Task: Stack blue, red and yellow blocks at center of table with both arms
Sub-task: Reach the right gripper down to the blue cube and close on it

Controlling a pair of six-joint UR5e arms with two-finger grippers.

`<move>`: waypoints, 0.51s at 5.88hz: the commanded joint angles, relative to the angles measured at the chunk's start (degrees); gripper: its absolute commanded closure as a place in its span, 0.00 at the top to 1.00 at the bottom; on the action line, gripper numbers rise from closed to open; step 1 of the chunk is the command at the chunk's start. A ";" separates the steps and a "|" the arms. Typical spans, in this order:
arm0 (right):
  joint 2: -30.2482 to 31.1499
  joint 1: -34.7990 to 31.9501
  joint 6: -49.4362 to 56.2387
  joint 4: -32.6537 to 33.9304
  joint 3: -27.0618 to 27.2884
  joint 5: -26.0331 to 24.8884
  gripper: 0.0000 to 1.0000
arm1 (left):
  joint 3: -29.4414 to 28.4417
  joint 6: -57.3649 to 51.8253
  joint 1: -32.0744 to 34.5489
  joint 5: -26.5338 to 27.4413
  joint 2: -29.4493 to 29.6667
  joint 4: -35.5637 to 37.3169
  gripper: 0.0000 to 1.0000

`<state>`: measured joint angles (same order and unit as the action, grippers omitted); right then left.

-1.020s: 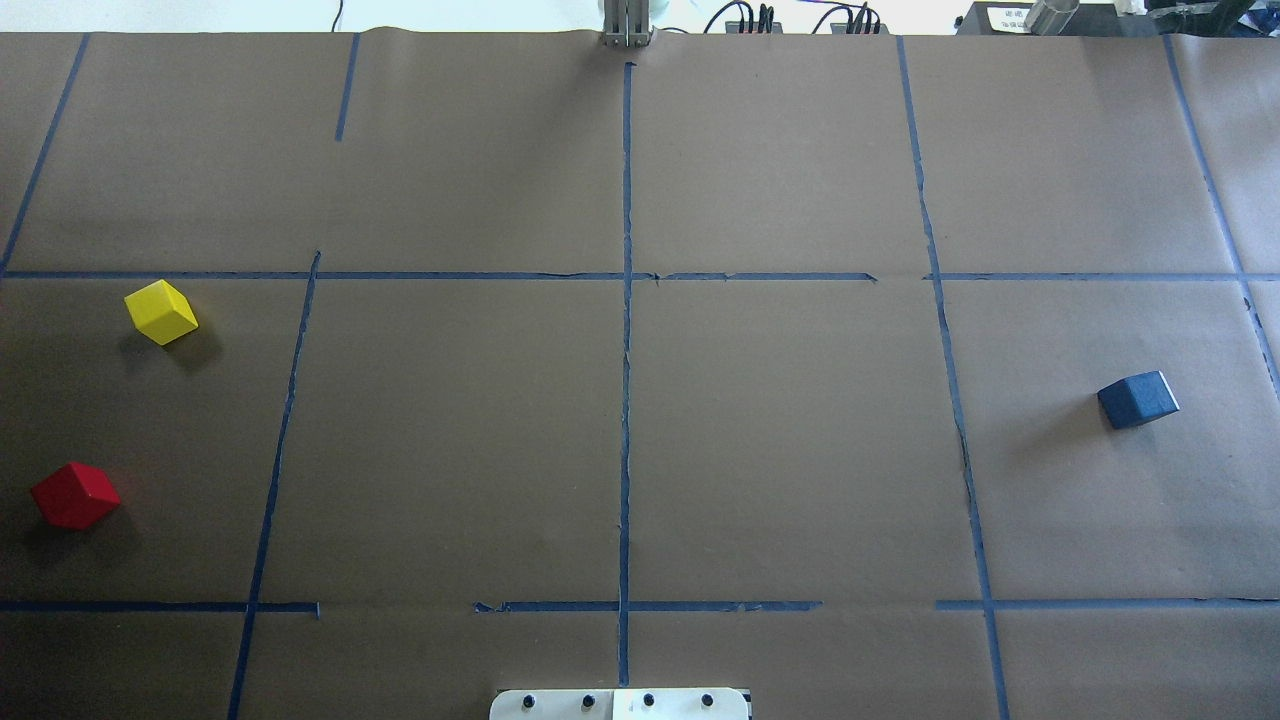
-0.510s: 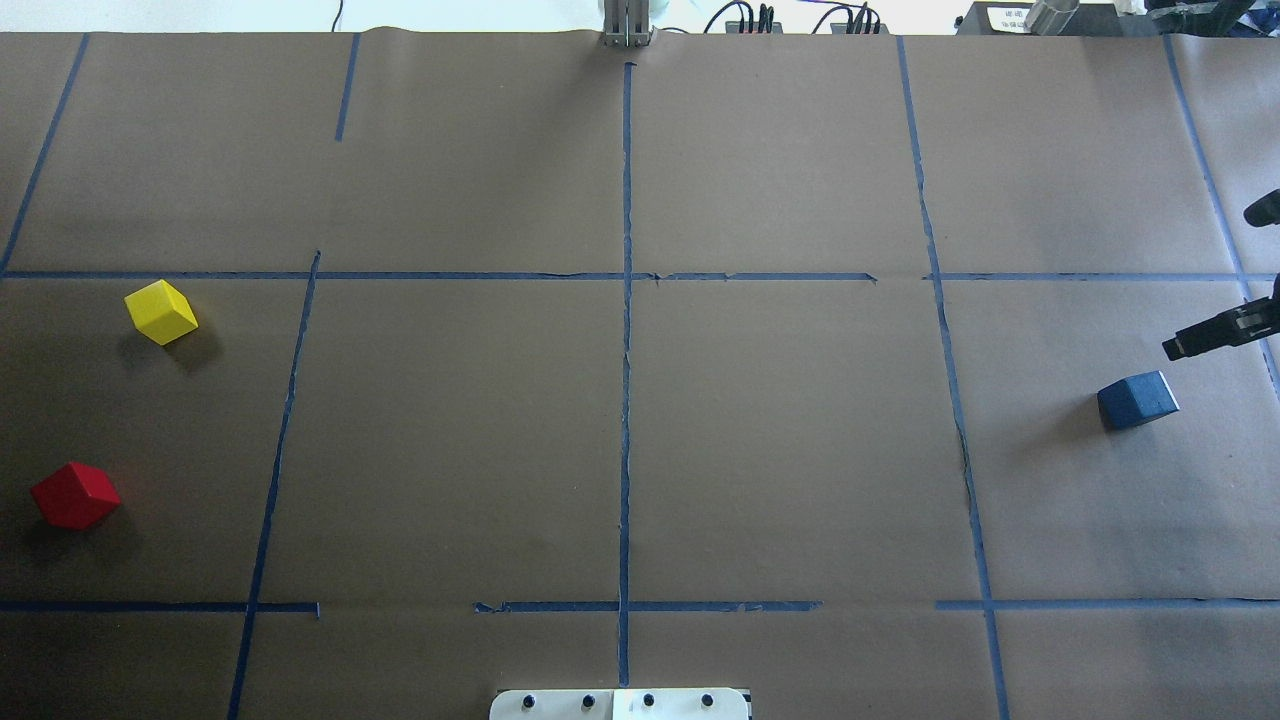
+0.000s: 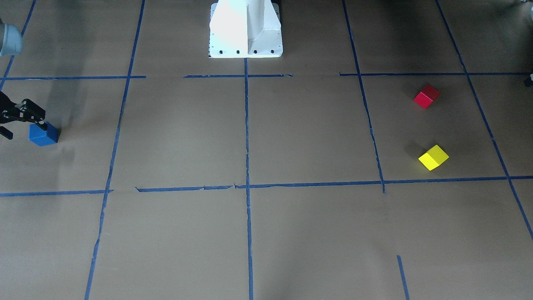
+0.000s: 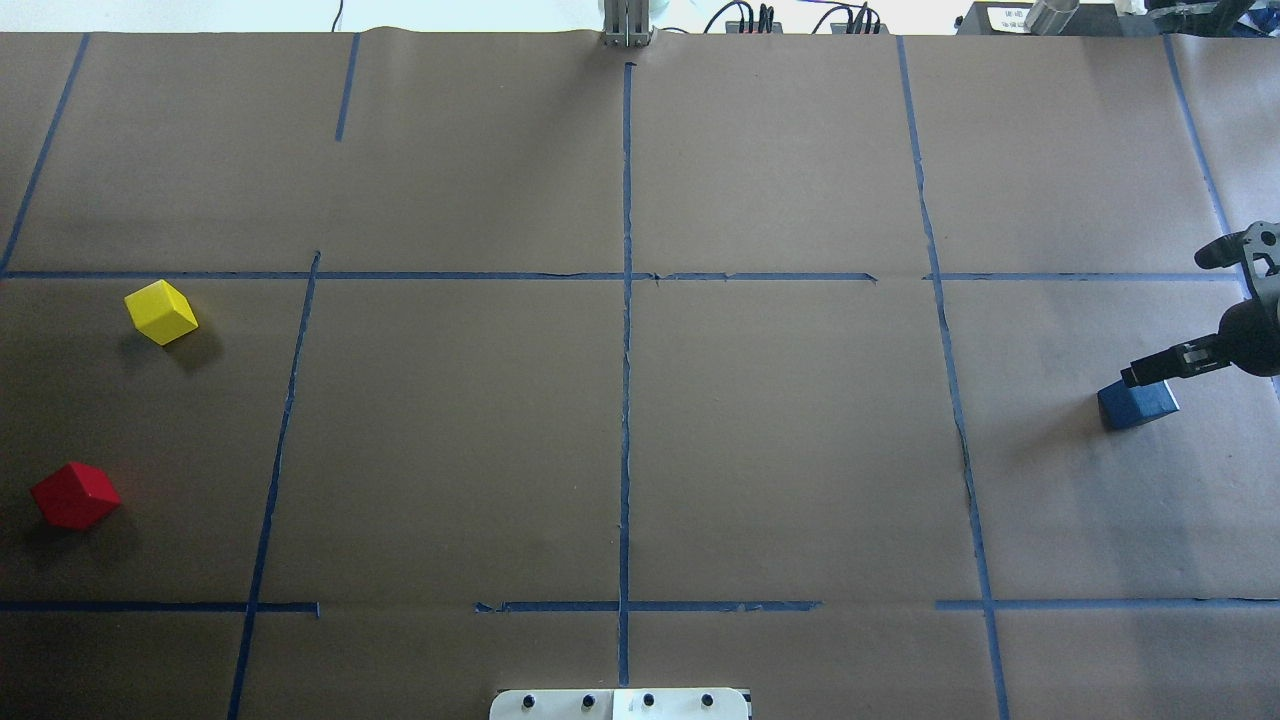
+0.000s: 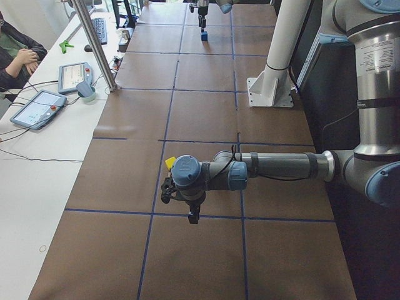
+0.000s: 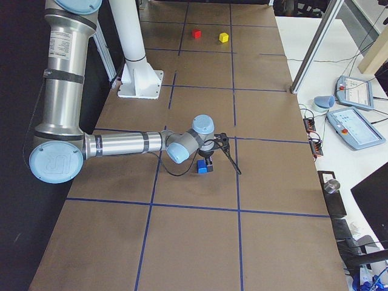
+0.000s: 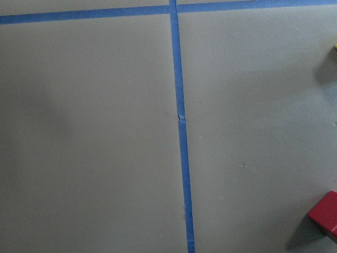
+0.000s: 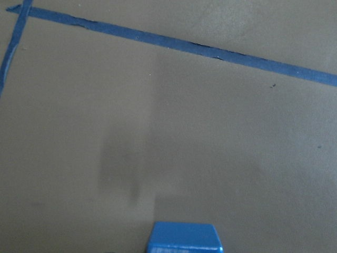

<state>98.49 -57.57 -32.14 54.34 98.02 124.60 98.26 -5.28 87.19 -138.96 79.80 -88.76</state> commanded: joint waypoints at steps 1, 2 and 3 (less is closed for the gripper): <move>-0.05 2.80 -0.03 -0.20 -2.65 -0.76 1.00 | 0.00 0.01 0.00 0.00 0.00 -0.01 1.00; -0.31 3.77 0.06 -0.20 -4.23 -0.76 0.99 | -0.17 0.01 -0.09 0.00 0.00 -0.01 1.00; -0.75 4.22 0.14 -0.20 -4.42 -0.85 0.63 | -0.26 0.01 -0.09 0.00 0.00 -0.01 1.00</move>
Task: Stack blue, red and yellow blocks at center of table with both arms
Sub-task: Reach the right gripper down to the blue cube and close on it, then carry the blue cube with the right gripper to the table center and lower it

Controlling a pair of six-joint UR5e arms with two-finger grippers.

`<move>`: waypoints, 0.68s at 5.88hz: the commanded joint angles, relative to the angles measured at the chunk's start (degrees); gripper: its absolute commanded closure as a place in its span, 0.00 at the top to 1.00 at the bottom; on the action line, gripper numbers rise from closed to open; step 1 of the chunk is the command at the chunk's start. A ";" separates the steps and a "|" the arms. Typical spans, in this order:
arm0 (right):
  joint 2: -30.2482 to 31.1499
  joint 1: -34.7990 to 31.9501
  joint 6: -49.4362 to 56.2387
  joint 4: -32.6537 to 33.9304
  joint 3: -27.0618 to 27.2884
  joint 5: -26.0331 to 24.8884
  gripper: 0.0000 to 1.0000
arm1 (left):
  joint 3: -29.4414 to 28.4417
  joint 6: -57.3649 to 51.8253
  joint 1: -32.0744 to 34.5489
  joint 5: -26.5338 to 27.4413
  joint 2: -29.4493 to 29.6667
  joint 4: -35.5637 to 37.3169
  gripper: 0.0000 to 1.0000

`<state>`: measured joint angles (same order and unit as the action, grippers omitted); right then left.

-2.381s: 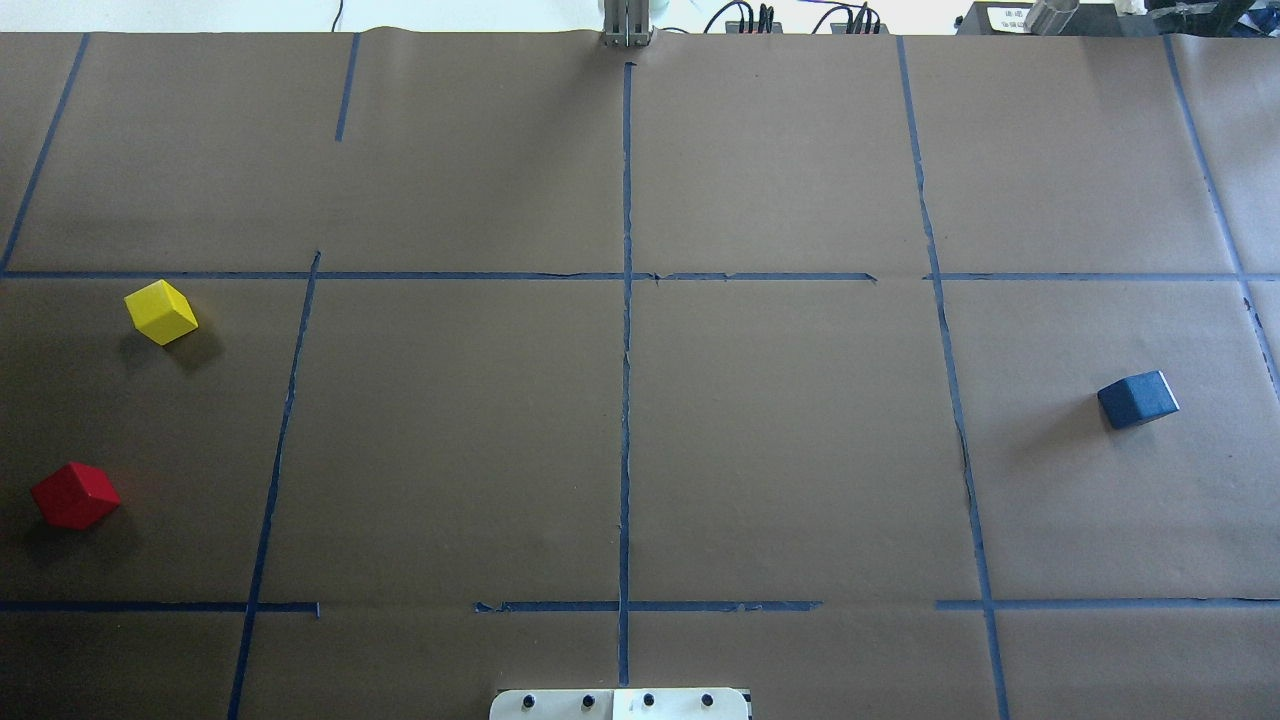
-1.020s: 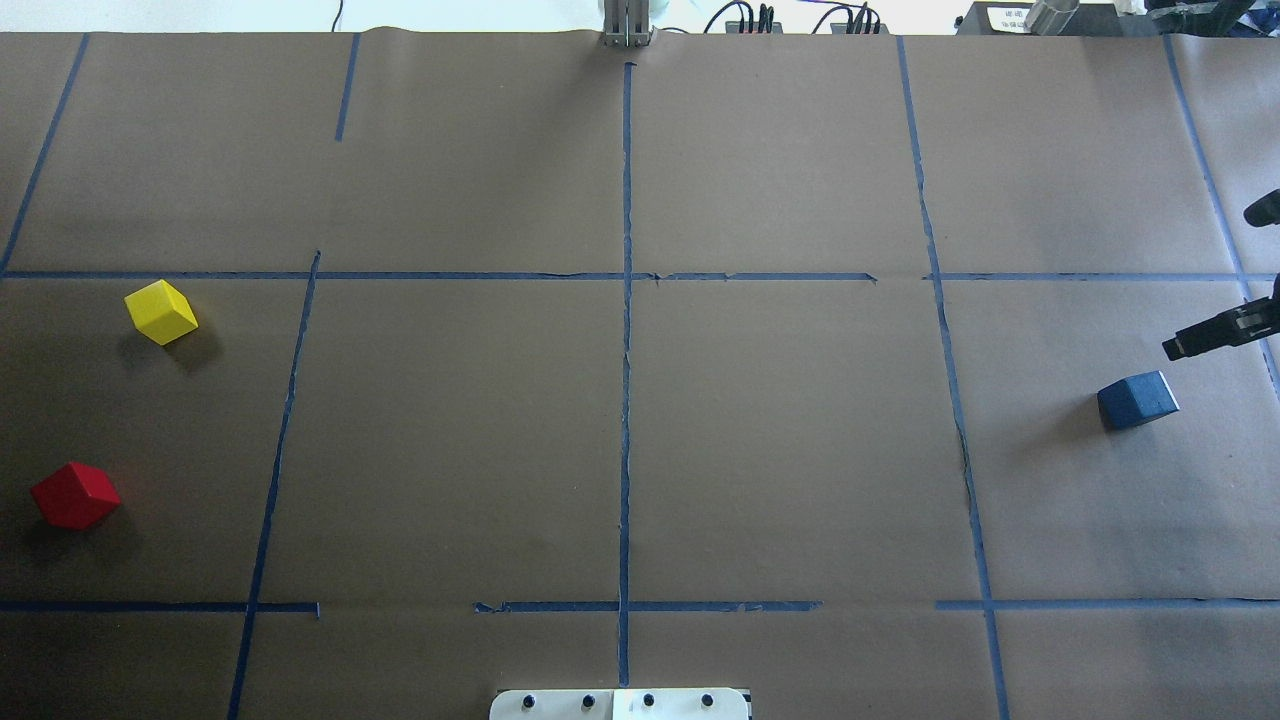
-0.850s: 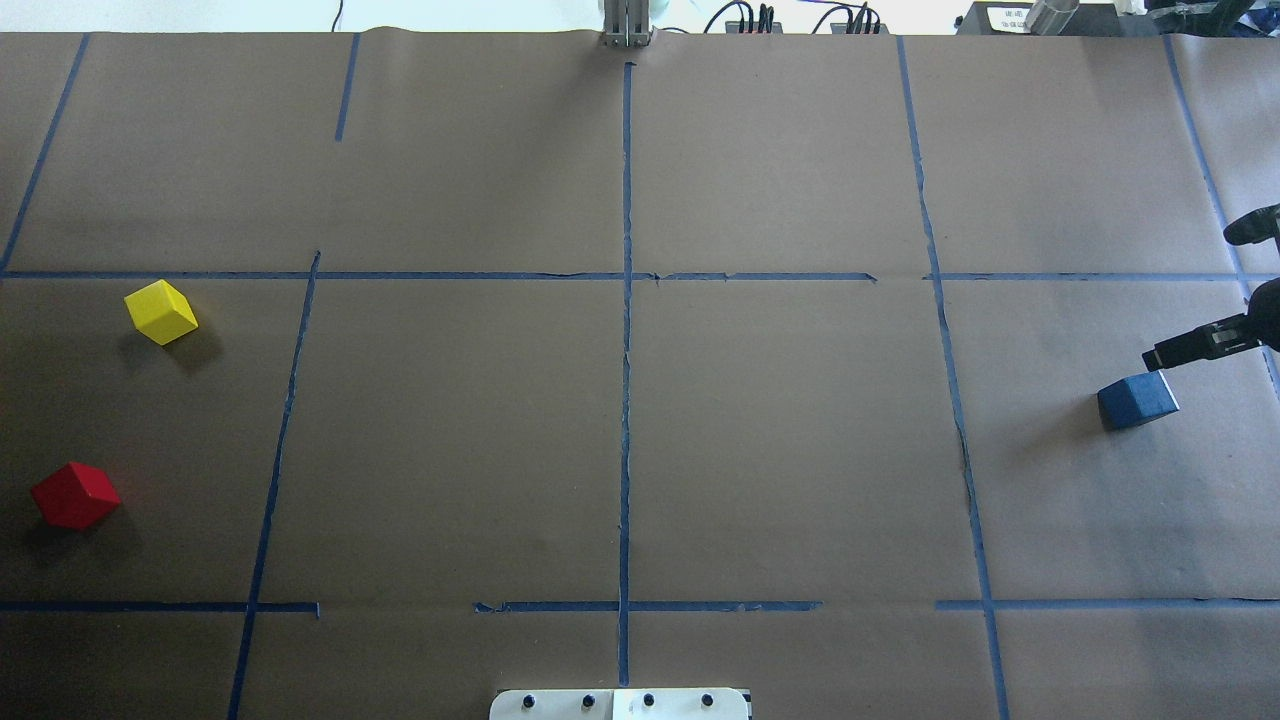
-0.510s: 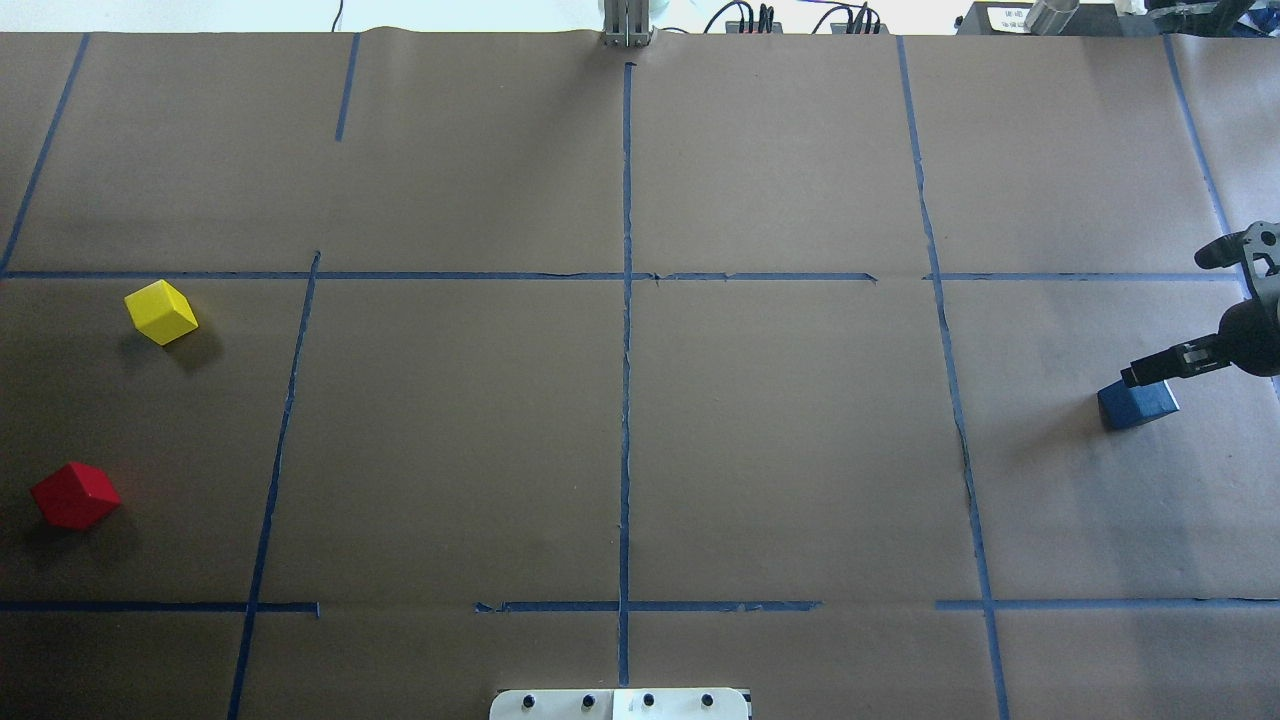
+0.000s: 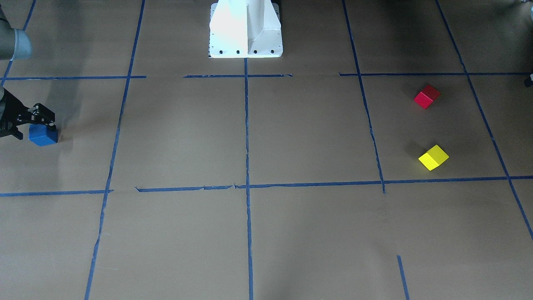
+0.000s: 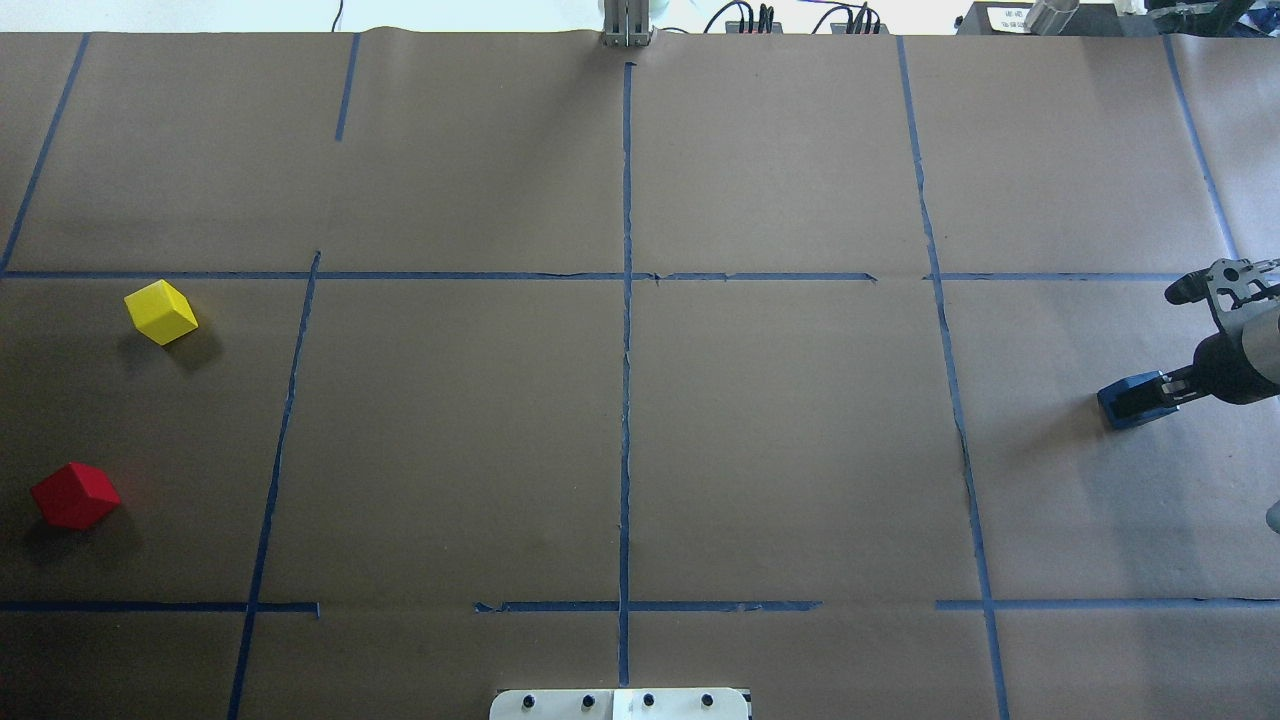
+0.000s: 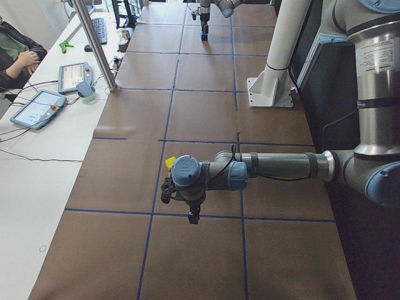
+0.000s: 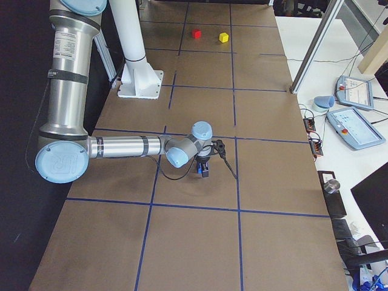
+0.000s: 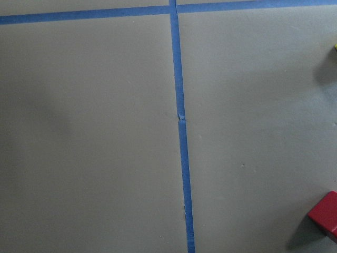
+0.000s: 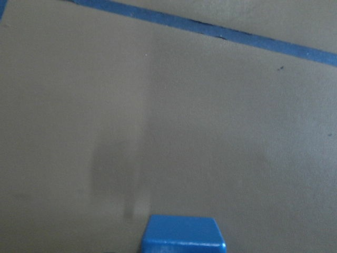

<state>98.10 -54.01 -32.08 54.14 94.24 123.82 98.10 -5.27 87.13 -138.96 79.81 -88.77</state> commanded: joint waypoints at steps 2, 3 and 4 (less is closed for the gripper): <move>-0.45 0.57 -0.18 -0.09 0.16 -0.16 0.01 | -0.10 0.00 -0.03 0.00 0.00 0.00 1.00; -1.06 0.57 -1.40 0.87 3.81 0.19 0.00 | -0.02 0.09 -0.03 0.00 0.00 0.00 1.00; -4.72 0.66 -8.89 3.66 6.29 0.19 0.00 | 0.07 0.09 0.06 -0.09 0.00 0.00 1.00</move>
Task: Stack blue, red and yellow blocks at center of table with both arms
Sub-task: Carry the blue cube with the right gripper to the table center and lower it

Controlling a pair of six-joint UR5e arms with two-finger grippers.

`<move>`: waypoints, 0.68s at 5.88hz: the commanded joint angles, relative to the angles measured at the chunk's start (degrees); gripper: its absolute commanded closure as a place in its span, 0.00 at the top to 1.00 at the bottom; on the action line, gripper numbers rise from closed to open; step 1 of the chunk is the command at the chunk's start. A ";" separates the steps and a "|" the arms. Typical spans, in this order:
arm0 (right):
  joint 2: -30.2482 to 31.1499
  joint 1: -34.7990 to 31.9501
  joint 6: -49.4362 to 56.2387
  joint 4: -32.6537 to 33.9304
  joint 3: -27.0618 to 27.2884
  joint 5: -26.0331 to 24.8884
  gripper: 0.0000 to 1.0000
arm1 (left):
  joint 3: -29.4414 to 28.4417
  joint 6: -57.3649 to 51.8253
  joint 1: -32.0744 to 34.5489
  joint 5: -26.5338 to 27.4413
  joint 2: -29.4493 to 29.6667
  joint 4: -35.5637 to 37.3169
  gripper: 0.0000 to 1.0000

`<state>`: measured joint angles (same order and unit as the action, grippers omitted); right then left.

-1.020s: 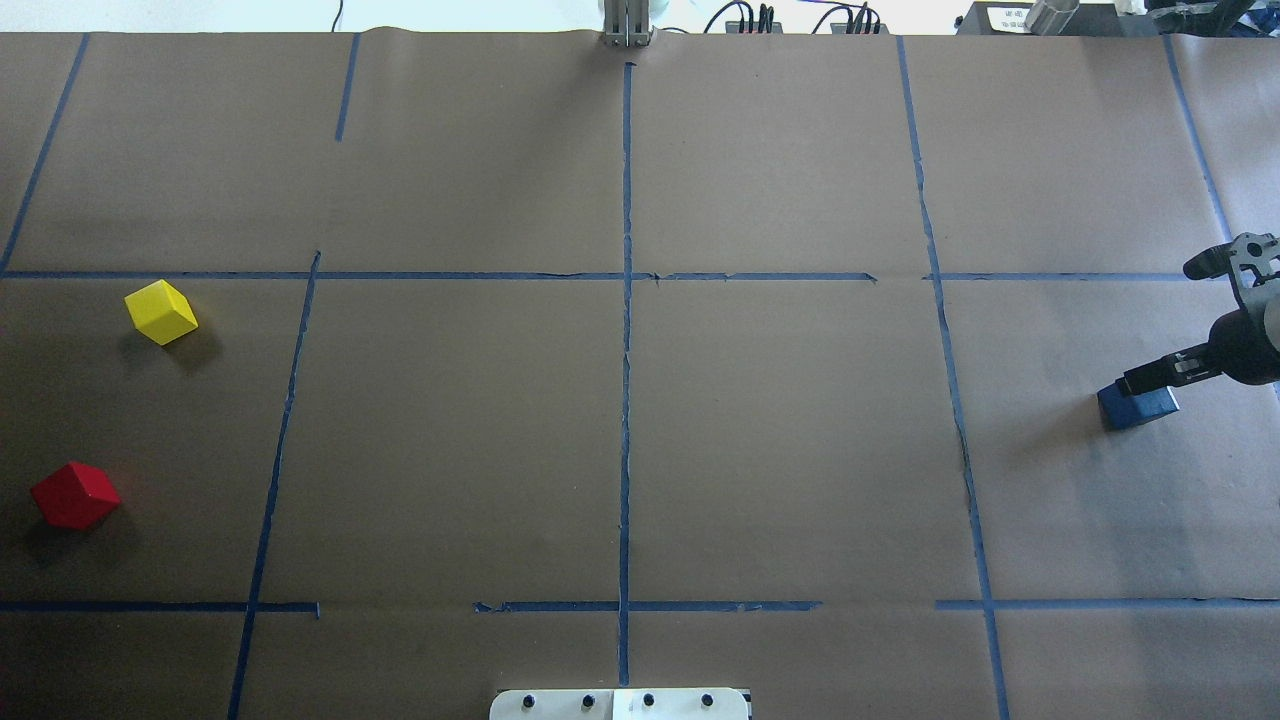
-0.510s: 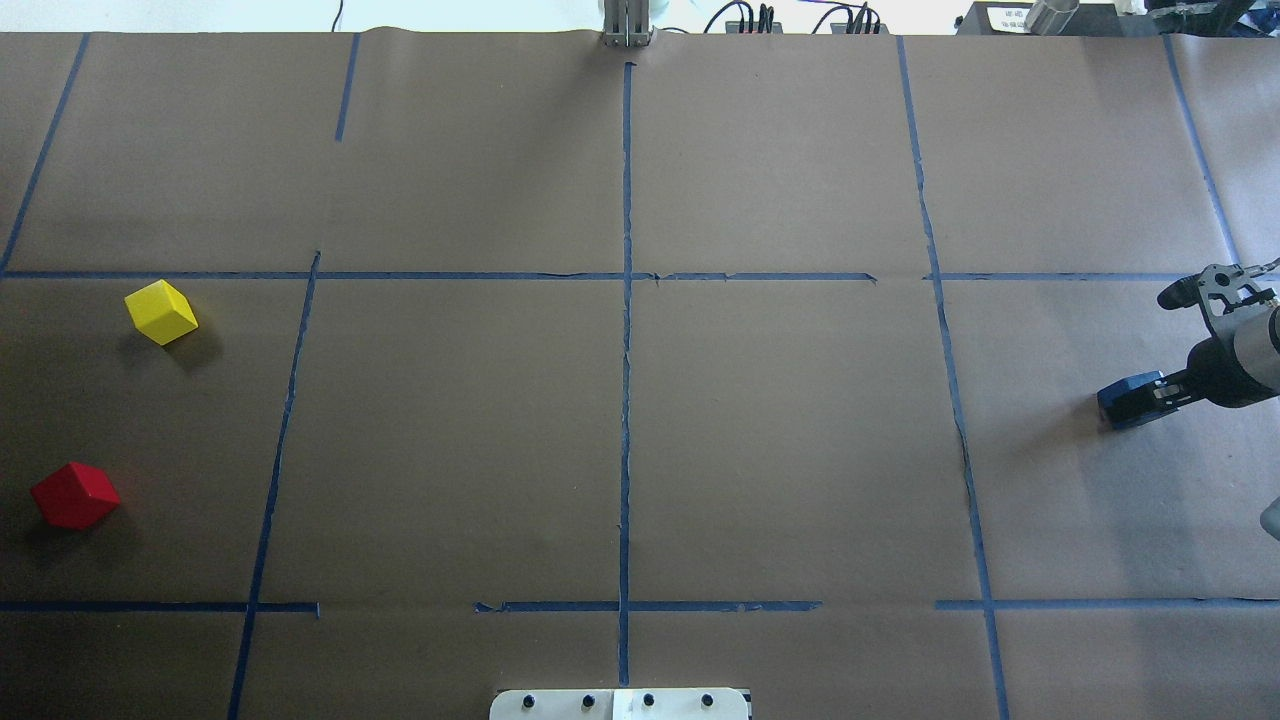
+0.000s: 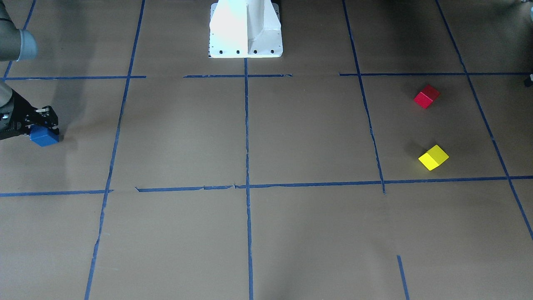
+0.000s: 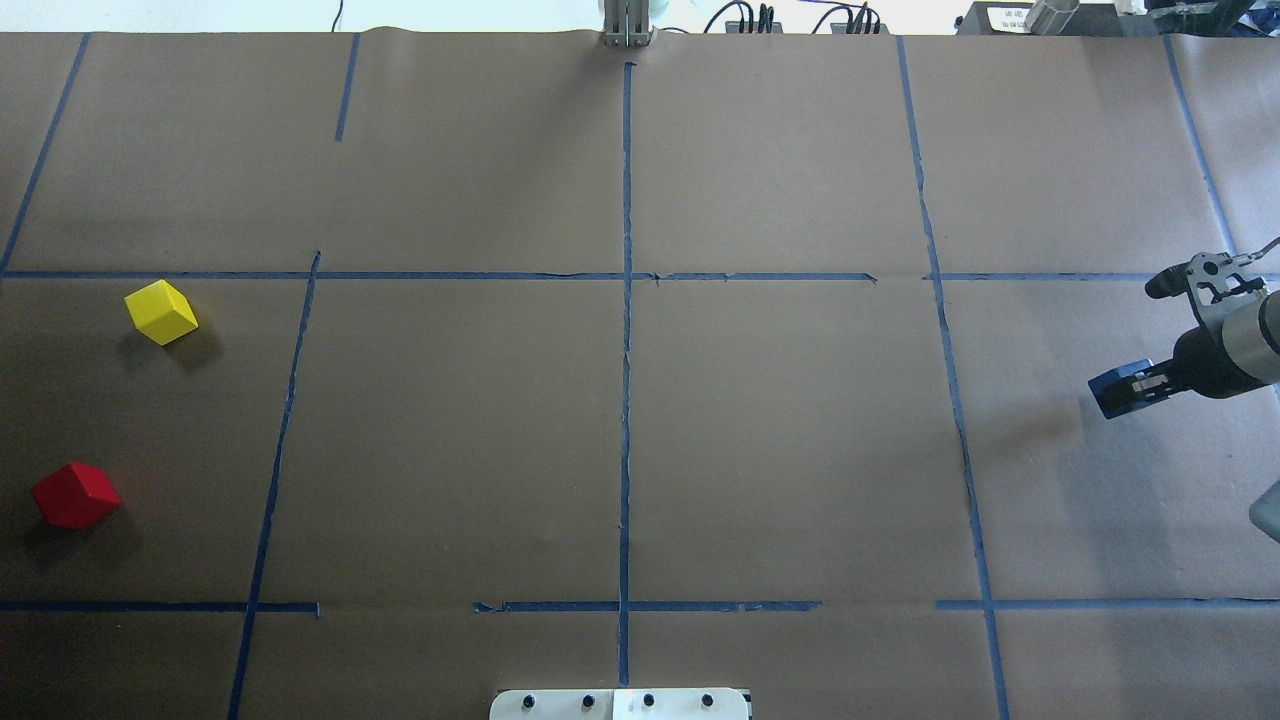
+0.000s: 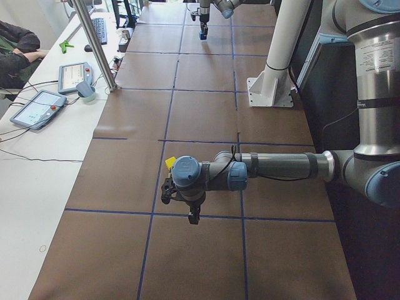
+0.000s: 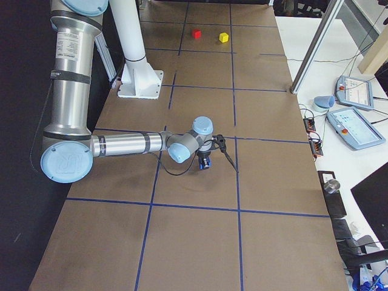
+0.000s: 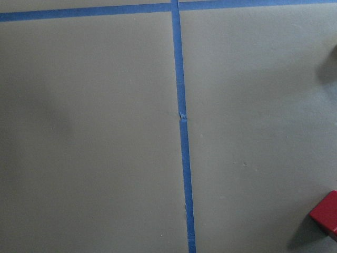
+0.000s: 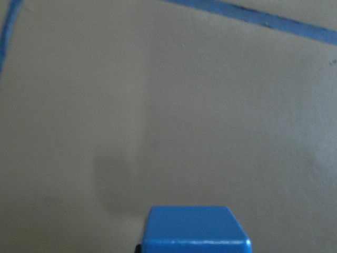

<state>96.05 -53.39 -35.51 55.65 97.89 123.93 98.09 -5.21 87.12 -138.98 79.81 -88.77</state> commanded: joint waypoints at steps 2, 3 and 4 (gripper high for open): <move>-17.48 7.03 -19.09 11.97 2.92 -2.09 0.00 | 0.26 0.02 -0.02 -0.06 0.00 -0.09 1.00; -28.00 12.82 -25.08 22.03 2.40 -6.90 0.00 | 0.26 0.02 -0.02 -0.06 0.17 -0.09 1.00; -38.03 17.92 -30.79 31.27 0.48 -11.64 0.00 | 0.26 0.02 -0.02 -0.06 0.17 -0.09 1.00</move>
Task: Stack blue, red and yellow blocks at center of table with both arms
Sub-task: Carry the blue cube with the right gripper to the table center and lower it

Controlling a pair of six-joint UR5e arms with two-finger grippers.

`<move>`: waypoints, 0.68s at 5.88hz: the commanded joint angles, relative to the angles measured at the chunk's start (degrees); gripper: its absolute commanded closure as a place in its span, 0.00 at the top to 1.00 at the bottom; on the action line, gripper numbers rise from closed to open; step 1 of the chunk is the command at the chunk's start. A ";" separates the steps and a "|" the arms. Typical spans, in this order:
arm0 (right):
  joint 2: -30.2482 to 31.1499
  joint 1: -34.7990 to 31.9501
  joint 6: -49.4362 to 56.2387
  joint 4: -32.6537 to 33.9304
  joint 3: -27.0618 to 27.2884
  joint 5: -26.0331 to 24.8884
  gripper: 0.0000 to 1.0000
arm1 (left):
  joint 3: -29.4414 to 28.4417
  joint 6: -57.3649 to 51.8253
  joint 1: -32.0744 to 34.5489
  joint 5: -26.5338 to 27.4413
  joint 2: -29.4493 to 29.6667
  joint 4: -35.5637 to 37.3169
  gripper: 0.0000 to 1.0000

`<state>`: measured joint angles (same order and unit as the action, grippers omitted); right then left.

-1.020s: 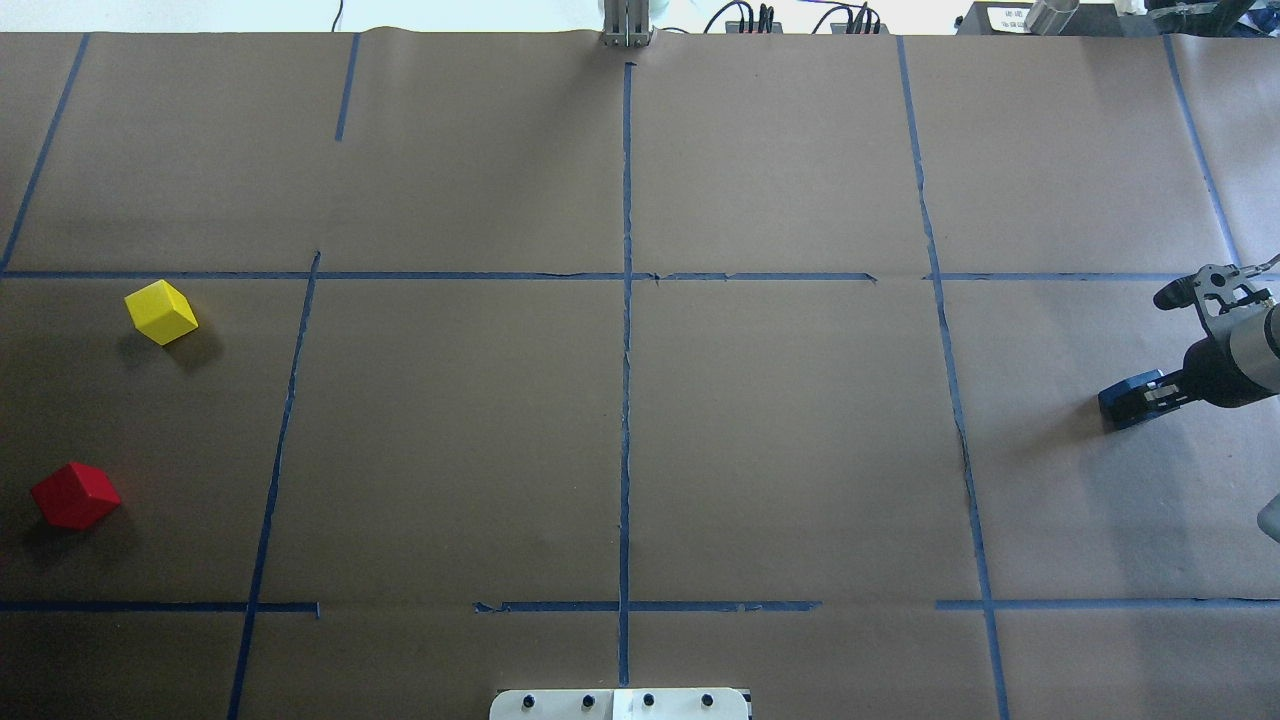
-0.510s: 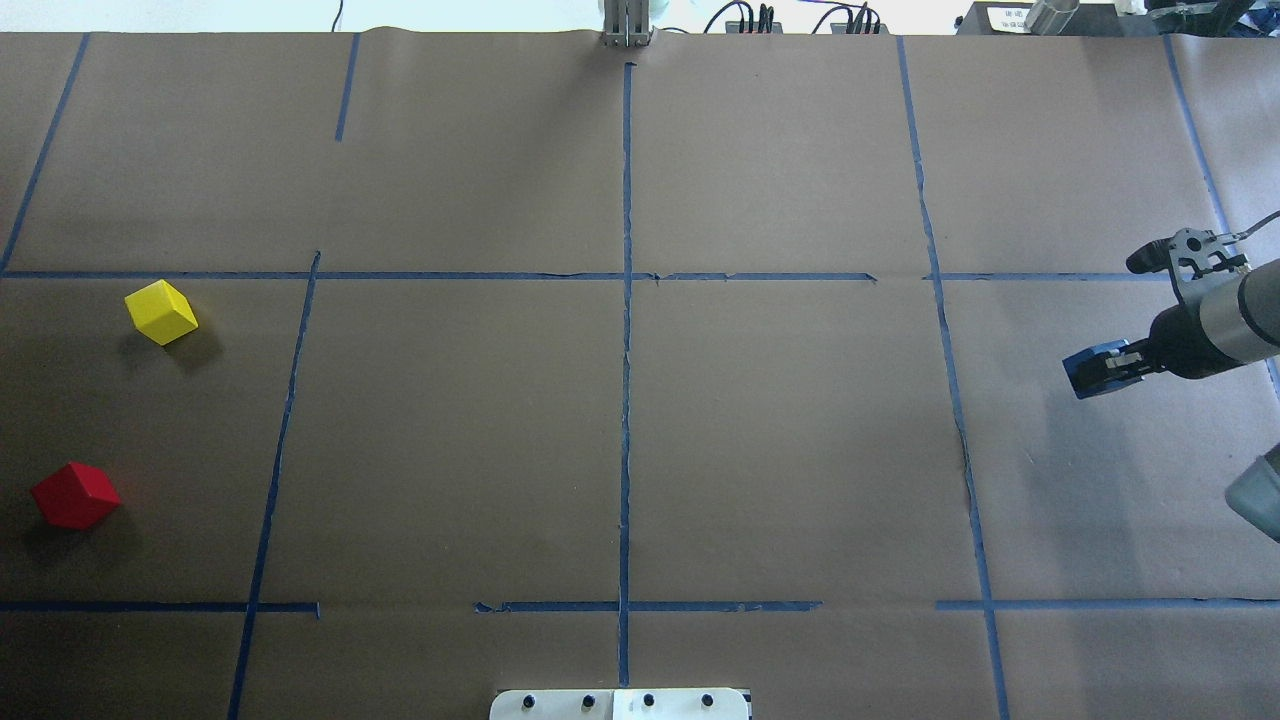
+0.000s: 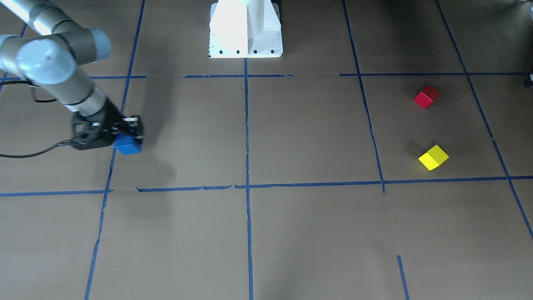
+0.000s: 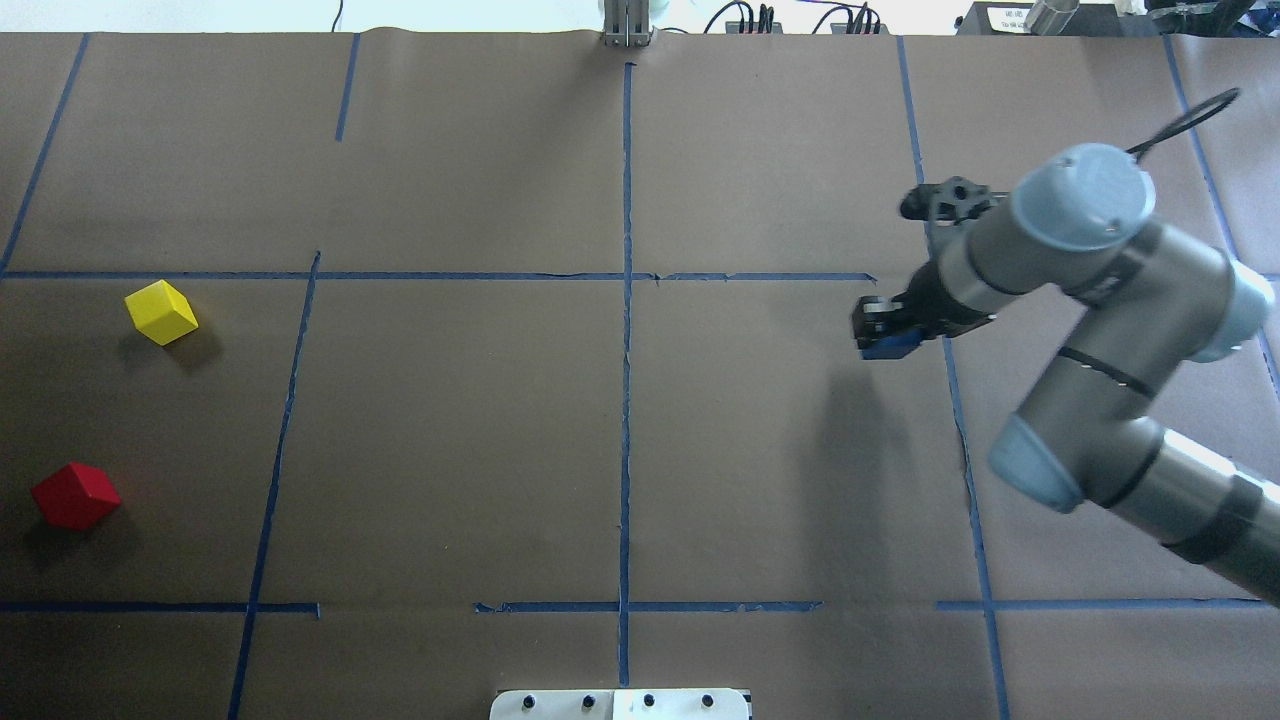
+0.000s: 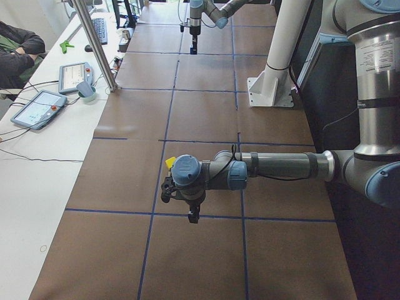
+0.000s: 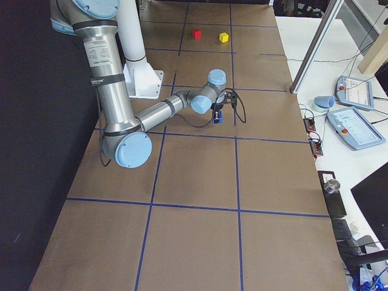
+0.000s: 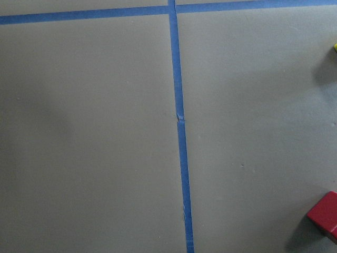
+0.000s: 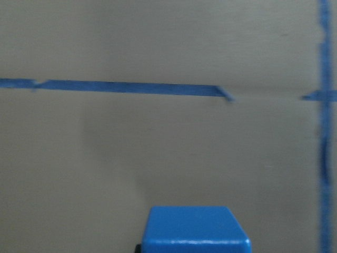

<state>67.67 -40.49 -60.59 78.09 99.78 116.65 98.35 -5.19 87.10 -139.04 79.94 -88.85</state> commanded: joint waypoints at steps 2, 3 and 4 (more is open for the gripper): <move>-25.50 13.30 -16.71 9.89 -14.91 -11.77 0.00 | -0.17 0.00 0.00 0.00 0.04 0.00 1.00; -25.83 15.16 -17.18 9.80 -15.66 -12.06 0.00 | -0.17 0.00 0.00 0.09 0.04 0.00 1.00; -26.00 15.62 -17.02 9.28 -16.71 -14.06 0.02 | -0.35 0.00 0.00 0.00 0.04 0.00 1.00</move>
<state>42.38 -25.85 -77.28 87.69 84.37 104.20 98.12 -5.18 87.10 -139.00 79.98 -88.86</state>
